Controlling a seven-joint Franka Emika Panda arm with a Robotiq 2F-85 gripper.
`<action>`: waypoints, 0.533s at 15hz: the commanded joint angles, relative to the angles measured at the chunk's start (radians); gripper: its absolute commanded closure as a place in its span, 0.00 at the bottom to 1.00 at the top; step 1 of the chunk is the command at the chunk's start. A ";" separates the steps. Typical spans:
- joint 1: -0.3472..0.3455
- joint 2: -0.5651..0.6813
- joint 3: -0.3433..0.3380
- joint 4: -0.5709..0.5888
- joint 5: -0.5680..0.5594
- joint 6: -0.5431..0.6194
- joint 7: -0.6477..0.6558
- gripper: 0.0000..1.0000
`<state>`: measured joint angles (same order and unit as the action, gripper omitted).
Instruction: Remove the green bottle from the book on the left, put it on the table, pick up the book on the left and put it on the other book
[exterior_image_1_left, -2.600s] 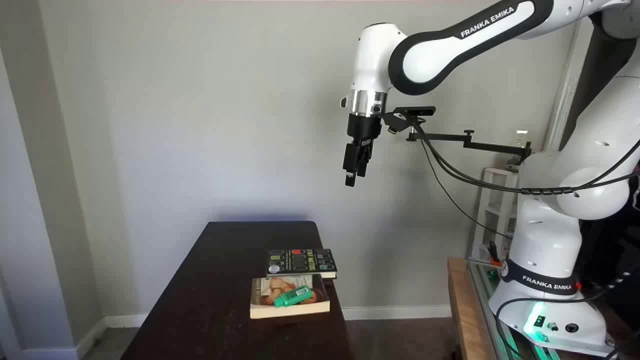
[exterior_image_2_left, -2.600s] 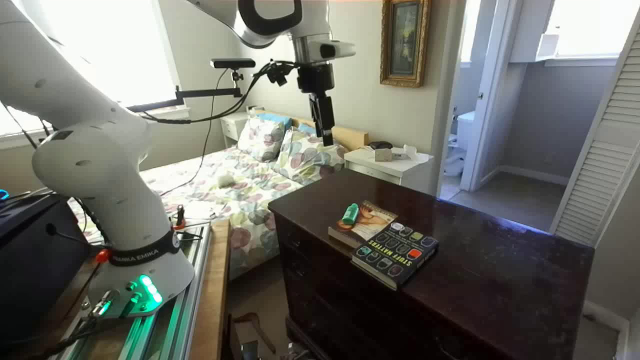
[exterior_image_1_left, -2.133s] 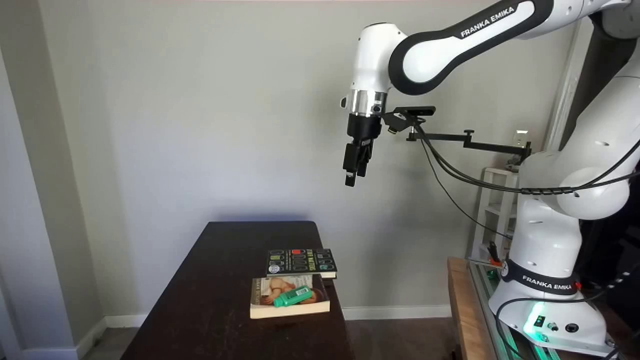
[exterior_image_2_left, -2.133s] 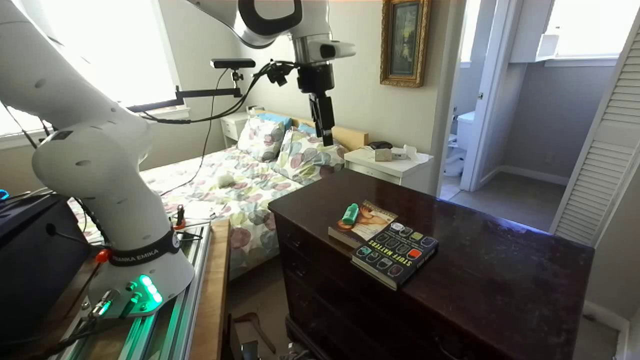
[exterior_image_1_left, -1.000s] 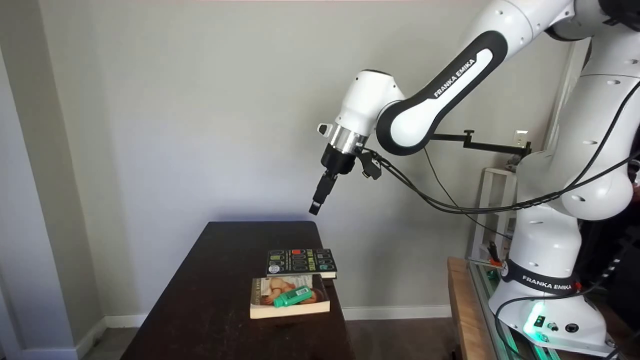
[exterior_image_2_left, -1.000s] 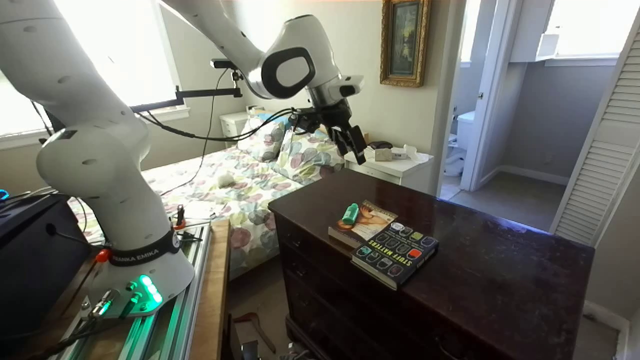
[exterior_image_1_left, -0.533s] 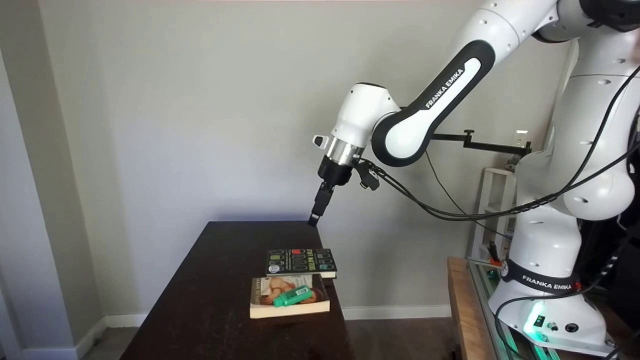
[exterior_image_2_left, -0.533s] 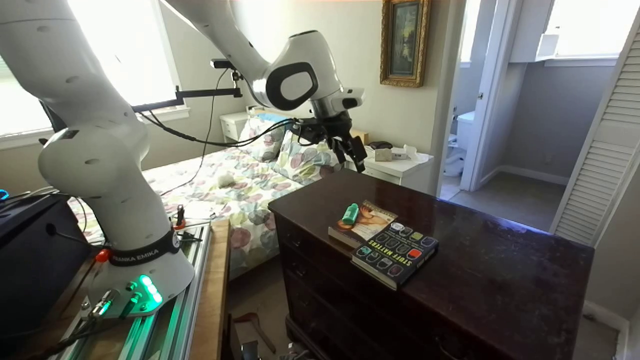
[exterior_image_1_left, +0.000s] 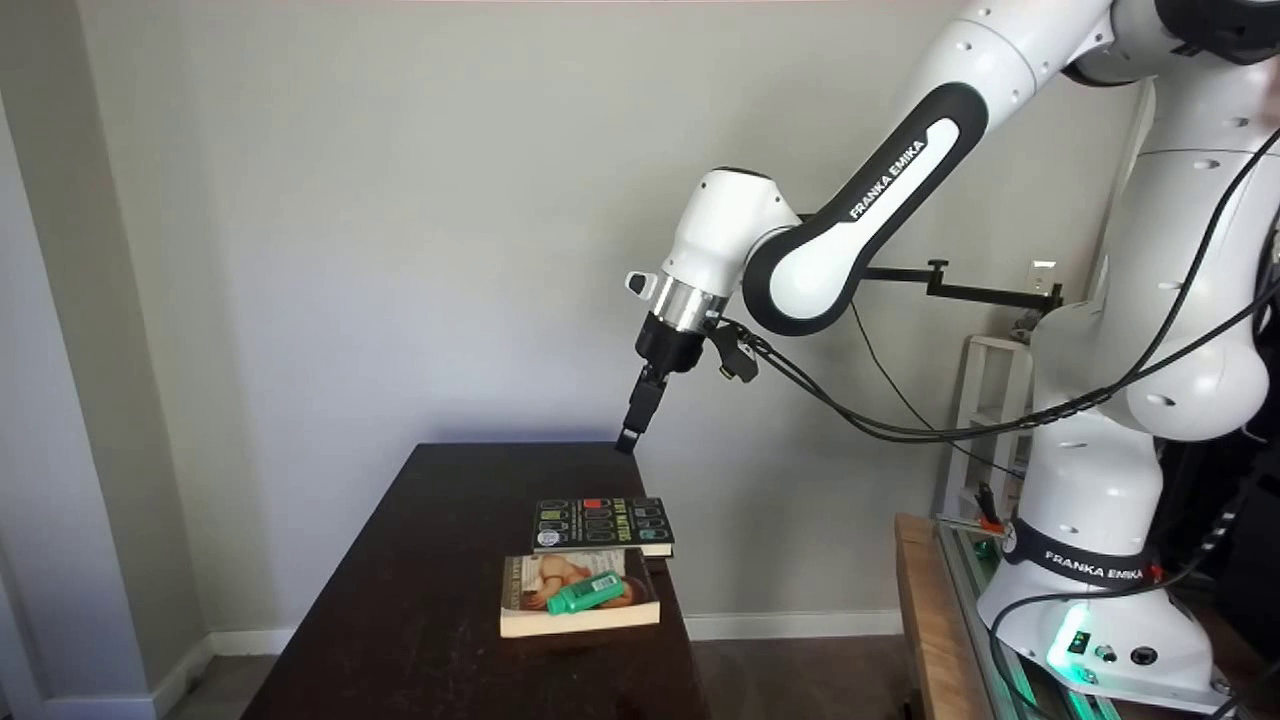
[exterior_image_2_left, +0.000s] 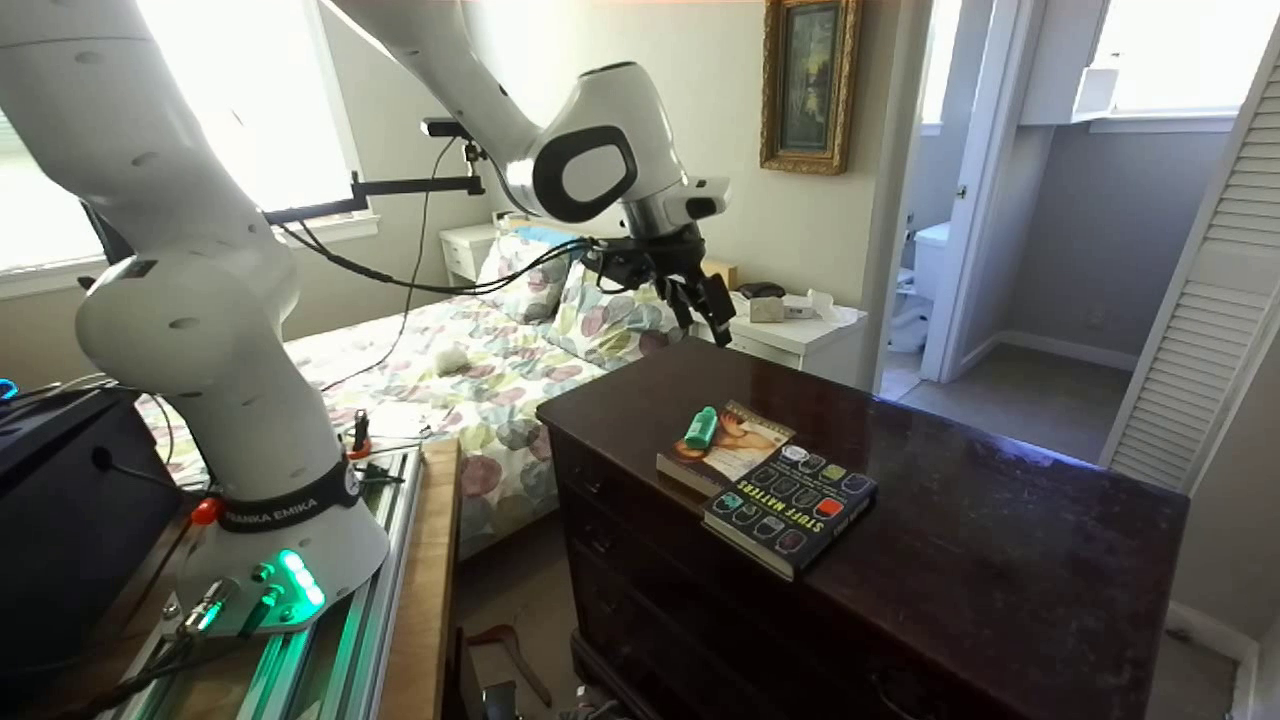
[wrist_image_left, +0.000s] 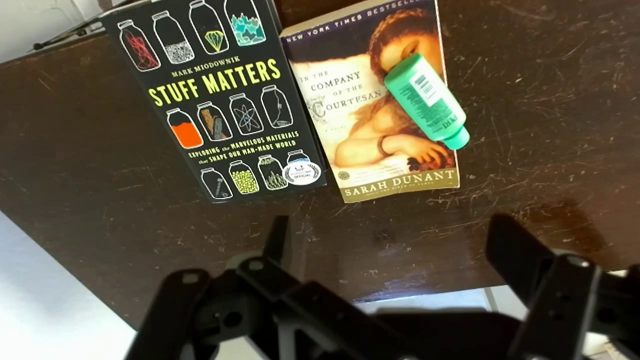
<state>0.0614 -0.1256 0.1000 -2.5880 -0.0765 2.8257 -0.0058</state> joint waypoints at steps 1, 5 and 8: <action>0.018 0.062 -0.007 0.009 0.027 0.086 -0.022 0.00; 0.043 0.156 0.003 0.026 0.078 0.201 -0.041 0.00; 0.047 0.227 0.019 0.038 0.082 0.256 -0.048 0.00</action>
<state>0.0981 0.0180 0.1071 -2.5841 -0.0281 3.0285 -0.0215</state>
